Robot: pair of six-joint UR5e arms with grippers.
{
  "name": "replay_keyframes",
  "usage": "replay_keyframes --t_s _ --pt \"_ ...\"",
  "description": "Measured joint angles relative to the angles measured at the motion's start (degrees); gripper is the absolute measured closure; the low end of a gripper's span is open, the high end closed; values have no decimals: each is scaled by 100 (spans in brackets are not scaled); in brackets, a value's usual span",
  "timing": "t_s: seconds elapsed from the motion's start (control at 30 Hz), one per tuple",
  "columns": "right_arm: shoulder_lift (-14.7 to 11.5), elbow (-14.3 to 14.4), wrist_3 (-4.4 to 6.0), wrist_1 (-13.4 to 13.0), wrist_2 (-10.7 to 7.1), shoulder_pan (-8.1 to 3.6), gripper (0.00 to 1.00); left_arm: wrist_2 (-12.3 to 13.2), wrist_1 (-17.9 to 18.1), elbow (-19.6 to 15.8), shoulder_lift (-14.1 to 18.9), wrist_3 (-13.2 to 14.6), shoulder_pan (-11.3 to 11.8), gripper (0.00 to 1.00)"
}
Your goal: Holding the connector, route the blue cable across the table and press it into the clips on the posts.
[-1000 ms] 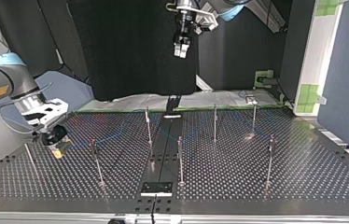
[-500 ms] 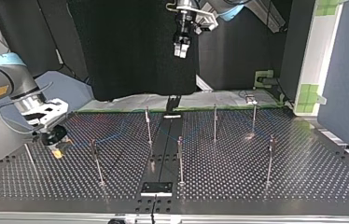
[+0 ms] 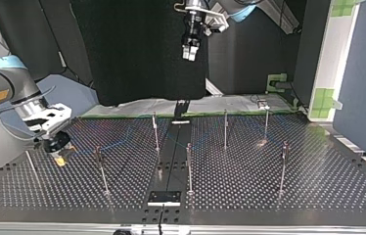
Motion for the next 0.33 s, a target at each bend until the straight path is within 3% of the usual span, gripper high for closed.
replay_keyframes --t_s 0.33 --pt "0 0 0 0 0 0 100 0 0 0 0 0 0 0"
